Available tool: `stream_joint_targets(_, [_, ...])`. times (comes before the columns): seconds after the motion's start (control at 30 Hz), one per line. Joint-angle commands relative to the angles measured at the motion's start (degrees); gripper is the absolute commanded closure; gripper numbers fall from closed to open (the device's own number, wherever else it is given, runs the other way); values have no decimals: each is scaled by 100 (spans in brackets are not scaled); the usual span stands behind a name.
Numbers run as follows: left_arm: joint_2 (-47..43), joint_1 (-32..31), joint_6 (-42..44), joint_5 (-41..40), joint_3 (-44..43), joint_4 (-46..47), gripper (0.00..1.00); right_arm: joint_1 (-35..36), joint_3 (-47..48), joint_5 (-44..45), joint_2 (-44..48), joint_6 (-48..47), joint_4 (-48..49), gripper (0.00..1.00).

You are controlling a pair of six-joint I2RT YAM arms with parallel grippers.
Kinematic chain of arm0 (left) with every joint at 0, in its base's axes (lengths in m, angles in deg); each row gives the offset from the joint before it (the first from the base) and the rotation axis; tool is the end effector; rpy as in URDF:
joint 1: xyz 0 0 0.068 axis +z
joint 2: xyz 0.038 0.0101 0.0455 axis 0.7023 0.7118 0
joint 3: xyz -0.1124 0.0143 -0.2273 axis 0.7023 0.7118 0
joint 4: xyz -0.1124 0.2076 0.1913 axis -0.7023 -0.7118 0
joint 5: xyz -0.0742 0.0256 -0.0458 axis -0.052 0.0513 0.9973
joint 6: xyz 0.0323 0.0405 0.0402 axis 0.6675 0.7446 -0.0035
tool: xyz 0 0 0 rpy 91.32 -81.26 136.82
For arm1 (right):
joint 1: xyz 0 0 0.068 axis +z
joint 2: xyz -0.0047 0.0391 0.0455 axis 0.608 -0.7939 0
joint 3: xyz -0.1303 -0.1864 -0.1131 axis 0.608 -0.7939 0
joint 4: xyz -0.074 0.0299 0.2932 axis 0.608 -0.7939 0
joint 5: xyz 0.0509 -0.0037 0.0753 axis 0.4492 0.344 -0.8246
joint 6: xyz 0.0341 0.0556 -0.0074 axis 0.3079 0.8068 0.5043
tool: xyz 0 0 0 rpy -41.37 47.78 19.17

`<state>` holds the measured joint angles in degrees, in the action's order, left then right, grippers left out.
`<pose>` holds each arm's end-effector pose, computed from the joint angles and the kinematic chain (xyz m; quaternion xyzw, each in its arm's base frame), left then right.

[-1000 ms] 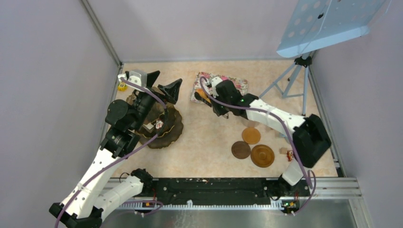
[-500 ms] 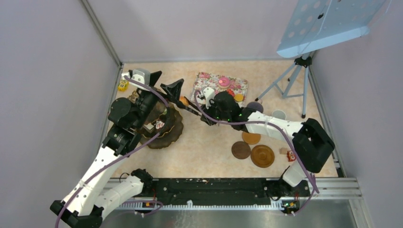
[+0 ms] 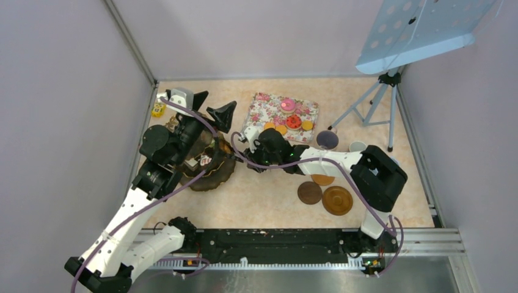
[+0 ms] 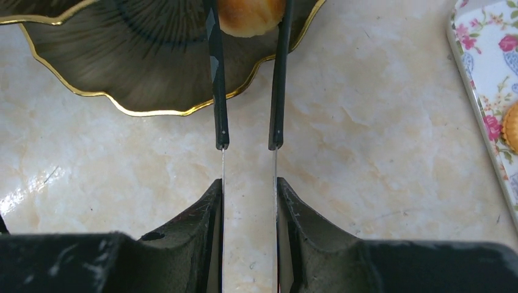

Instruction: Serve the afternoon tea

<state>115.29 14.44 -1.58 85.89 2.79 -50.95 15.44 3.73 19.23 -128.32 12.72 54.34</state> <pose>0.2160 -0.1241 0.4341 0.1173 0.5963 -0.2406 0.7569 0.2549 0.3484 0.1474 -0.4295 0.7780 0.2529 0.3824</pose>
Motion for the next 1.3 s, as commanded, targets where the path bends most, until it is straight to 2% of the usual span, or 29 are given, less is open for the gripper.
stream_joint_targets(0.0, [-21, -25, -22, -17, 26, 243, 1, 202, 543, 14, -154, -145, 470, 77])
stream_joint_targets(0.23, [-43, -29, -26, -20, 26, 243, 1, 342, 891, 516, -654, -211, 795, 59])
stream_joint_targets(0.43, [-51, -27, -22, -31, 26, 243, 1, 346, 1113, 498, -1005, -248, 1156, 45])
stream_joint_targets(0.73, [-82, -41, -14, -47, 26, 243, 1, 353, 861, 612, -830, -269, 1292, 44])
stream_joint_targets(0.87, [-83, -36, -35, 1, 19, 243, 1, 352, 359, 432, -639, -189, 1633, 27])
stream_joint_targets(1.0, [-75, -39, -45, -9, 33, 244, 1, 354, 46, 479, -566, 9, 1924, 20])
stream_joint_targets(1.1, [-47, -38, -40, 4, 35, 243, 1, 351, -128, 604, -549, 241, 2068, 19])
stream_joint_targets(1.27, [-42, -35, -61, 31, 26, 248, 1, 347, -475, 732, -547, 610, 2374, 27])
